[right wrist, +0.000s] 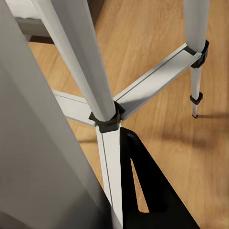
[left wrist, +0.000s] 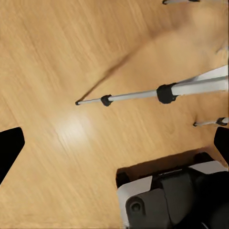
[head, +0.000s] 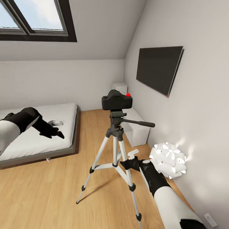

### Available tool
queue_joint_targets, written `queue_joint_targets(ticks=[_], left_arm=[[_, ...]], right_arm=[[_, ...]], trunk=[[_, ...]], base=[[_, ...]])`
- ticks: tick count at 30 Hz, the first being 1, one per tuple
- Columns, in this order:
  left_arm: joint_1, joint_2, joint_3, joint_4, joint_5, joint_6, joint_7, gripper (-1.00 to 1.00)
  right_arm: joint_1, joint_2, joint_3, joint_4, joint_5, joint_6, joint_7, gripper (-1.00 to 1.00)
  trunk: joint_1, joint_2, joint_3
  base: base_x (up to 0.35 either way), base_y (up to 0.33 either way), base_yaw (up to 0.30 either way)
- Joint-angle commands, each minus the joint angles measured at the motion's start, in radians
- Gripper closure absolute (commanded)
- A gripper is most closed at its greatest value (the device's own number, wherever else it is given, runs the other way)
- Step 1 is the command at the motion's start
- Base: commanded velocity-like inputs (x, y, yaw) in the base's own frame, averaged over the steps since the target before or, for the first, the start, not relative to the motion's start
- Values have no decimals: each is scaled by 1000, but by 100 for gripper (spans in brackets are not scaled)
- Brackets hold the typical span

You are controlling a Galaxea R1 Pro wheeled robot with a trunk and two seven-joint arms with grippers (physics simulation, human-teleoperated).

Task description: Attach the digital camera to the camera tripod in the bedroom.

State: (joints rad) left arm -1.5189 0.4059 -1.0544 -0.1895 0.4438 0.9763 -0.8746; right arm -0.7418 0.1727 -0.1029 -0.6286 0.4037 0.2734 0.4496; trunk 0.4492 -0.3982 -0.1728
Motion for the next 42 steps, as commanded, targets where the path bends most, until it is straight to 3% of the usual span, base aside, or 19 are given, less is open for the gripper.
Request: queue_joint_targets(ticks=[1, 4, 8, 9, 14, 15, 20, 27, 32, 35, 39, 42], left_arm=[[12, -4, -3, 32, 8, -20, 20, -100], [50, -14, 0, 124, 29, -139, 91, -100], [92, -14, 2, 163, 83, -211, 133, -100], [119, -13, 3, 172, 126, -224, 145, -100], [177, -12, 2, 184, 262, -238, 163, -100], [197, -12, 2, 185, 310, -243, 167, -100], [266, -13, 2, 187, 395, -252, 198, -100], [360, -13, 2, 189, 429, -270, 268, -100], [422, -14, 2, 189, 436, -277, 279, -100], [487, -20, 2, 189, 454, -283, 282, -100], [564, -28, 2, 188, 497, -311, 283, -100], [634, -31, 3, 189, 571, -364, 284, -100]], right_arm=[[0, 2, -9, 6, 14, 6, 12, 100], [0, 2, -9, 6, 14, 6, 12, 100], [0, 2, -9, 7, 14, 6, 12, 100], [0, 2, -9, 7, 14, 6, 12, 100], [0, 2, -9, 7, 14, 6, 12, 100], [1, 2, -9, 7, 14, 6, 12, 100], [0, 2, -9, 7, 14, 8, 12, 100], [0, 2, -9, 7, 14, 10, 12, 100], [0, 2, -9, 7, 14, 10, 13, 100], [-1, 2, -9, 7, 15, 10, 13, 100], [0, 2, -8, 7, 15, 10, 13, 100], [0, 2, -8, 7, 15, 10, 14, 100]], trunk=[[1, -2, -2], [1, -2, -2], [1, -2, -2], [1, -2, -2], [1, -2, -2], [1, -2, -2], [1, -2, -2], [1, -2, -2], [1, -2, -2], [1, -2, -2], [1, -2, -2], [1, -2, -2]], base=[[0, 0, 0], [0, 0, 0], [0, 0, 0], [0, 0, 0], [0, 0, 0], [0, 0, 0], [0, 0, 0], [0, 0, 0], [0, 0, 0], [0, 0, 0], [0, 0, 0], [0, 0, 0]])
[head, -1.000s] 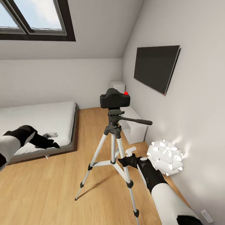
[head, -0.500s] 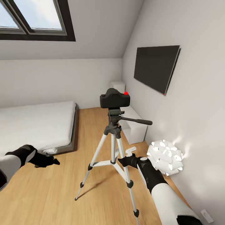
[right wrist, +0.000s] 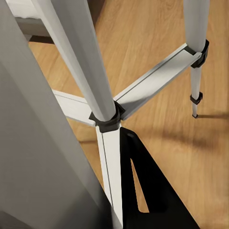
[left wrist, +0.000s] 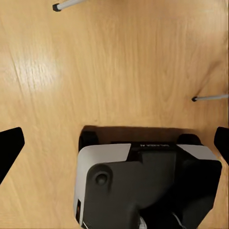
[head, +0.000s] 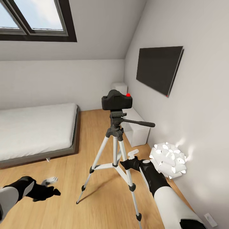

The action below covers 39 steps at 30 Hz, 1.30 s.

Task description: Attach the digital camera to the camera tripod in the bedroom.

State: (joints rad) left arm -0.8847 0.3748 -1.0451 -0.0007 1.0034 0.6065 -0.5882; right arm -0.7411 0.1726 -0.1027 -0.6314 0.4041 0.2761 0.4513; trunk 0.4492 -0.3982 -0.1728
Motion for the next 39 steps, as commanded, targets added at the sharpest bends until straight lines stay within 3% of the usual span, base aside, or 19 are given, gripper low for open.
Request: queue_joint_targets(ticks=[1, 3, 4, 5, 13, 17, 28, 34, 38, 39], left_arm=[[16, 0, -6, 0, 33, -11, -3, -100], [46, 0, -6, 0, 77, -45, -3, -100], [75, -1, -7, 0, 122, -81, -3, -100], [89, -2, -7, 0, 143, -99, -3, -100], [189, -17, -9, -2, 277, -229, -3, -100], [227, -49, -9, -1, 298, -242, -1, -100], [388, -139, -12, -3, 304, -278, -1, -100], [439, -176, -12, -2, 305, -353, 6, -100], [463, -187, -13, -2, 307, -376, 59, -100], [473, -197, -12, -2, 309, -382, 115, -100]], right_arm=[[-1, 2, -8, 10, 15, 8, 12, 100], [-1, 2, -8, 10, 15, 8, 12, 100], [0, 2, -8, 10, 15, 8, 12, 100], [-1, 2, -8, 10, 15, 8, 12, 100], [0, 2, -8, 10, 15, 8, 12, 100], [-1, 2, -8, 10, 15, 8, 12, 100], [-1, 2, -8, 10, 13, 9, 12, 100], [-1, 2, -8, 10, 13, 9, 12, 100], [-1, 2, -8, 10, 13, 9, 12, 100], [-1, 2, -8, 10, 13, 9, 12, 100]], trunk=[[1, -2, -2], [1, -2, -2], [1, -2, -2], [1, -2, -2], [1, -2, -2], [1, -2, -2], [1, -2, -2], [1, -2, -2], [1, -2, -2], [1, -2, -2]], base=[[0, 0, 0], [0, 0, 0], [0, 0, 0], [0, 0, 0], [0, 0, 0], [0, 0, 0], [0, 0, 0], [0, 0, 0], [0, 0, 0], [0, 0, 0]])
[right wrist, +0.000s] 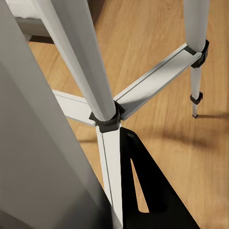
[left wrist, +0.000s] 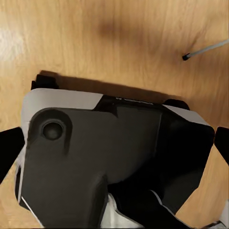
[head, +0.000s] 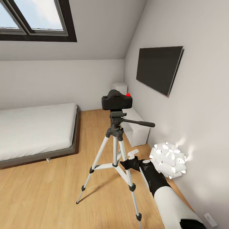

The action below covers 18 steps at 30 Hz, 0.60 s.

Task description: Attach the digital camera to the camera tripod in the bedroom.

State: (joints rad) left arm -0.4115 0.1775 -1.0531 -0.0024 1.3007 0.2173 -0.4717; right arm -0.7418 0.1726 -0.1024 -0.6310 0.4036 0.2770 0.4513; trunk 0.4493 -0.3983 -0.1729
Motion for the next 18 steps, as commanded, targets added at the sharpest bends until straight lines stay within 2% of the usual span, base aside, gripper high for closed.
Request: queue_joint_targets(ticks=[1, 5, 6, 9, 12, 18], left_arm=[[5, -6, -4, 0, 12, 5, 34, -100], [29, -36, -2, 0, 16, -5, 208, -100], [39, -51, -2, 0, 19, -9, 296, -100], [48, -73, 0, 0, 28, -14, 402, -100], [58, -103, 1, 0, 51, -17, 477, -100], [83, -129, 1, 0, 103, -20, 526, -100]], right_arm=[[0, 2, -8, 10, 14, 8, 12, 100], [0, 2, -8, 10, 14, 8, 12, 100], [0, 2, -8, 10, 15, 8, 12, 100], [0, 2, -8, 10, 15, 8, 12, 100], [0, 2, -8, 9, 15, 8, 12, 100], [0, 1, -8, 9, 15, 8, 12, 100]], trunk=[[1, -2, -2], [1, -2, -2], [1, -2, -2], [1, -2, -2], [1, -2, -2], [1, -2, -2]], base=[[0, 0, 0], [0, 0, 0], [0, 0, 0], [0, 0, 0], [0, 0, 0], [0, 0, 0]])
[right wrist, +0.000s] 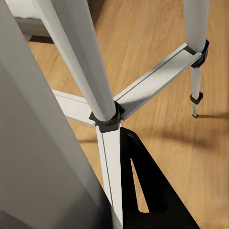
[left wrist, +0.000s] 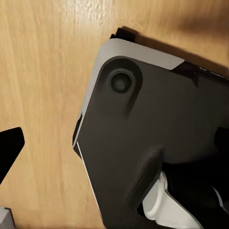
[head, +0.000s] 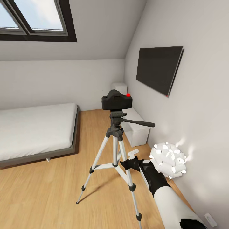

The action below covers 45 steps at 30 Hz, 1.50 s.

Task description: Attach the digital camera to the camera tripod in the bedroom.

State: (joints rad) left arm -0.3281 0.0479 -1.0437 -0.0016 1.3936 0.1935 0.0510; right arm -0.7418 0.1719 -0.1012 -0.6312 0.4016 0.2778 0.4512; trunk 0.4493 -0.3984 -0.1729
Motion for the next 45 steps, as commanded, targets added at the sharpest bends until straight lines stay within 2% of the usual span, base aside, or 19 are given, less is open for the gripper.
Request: queue_joint_targets(ticks=[1, 4, 8, 14, 23, 41, 45], left_arm=[[4, -2, -8, -1, 18, 3, 6, -100], [25, -8, -9, 0, 43, 2, 13, -100], [48, -11, -9, 0, 58, -11, 15, -100], [79, -16, -9, 0, 66, -80, 17, -100], [88, -24, -8, 0, 68, -119, 16, -100], [90, -25, -7, -2, 70, -126, 4, -100], [90, -25, -7, -2, 85, -127, 4, -100]], right_arm=[[0, 2, -9, 9, 17, 8, 12, 100], [0, 2, -9, 9, 17, 8, 12, 100], [0, 3, -9, 9, 17, 8, 12, 100], [0, 2, -9, 9, 17, 8, 12, 100], [0, 2, -9, 8, 20, 8, 12, 100], [0, 1, -9, 8, 19, 8, 12, 100], [0, 2, -9, 8, 17, 8, 12, 100]], trunk=[[1, -2, -2], [1, -2, -2], [1, -2, -2], [1, -2, -2], [1, -2, -2], [1, -2, -2], [1, -2, -2]], base=[[0, 0, 0], [0, 0, 0], [0, 0, 0], [0, 0, 0], [0, 0, 0], [0, 0, 0], [0, 0, 0]])
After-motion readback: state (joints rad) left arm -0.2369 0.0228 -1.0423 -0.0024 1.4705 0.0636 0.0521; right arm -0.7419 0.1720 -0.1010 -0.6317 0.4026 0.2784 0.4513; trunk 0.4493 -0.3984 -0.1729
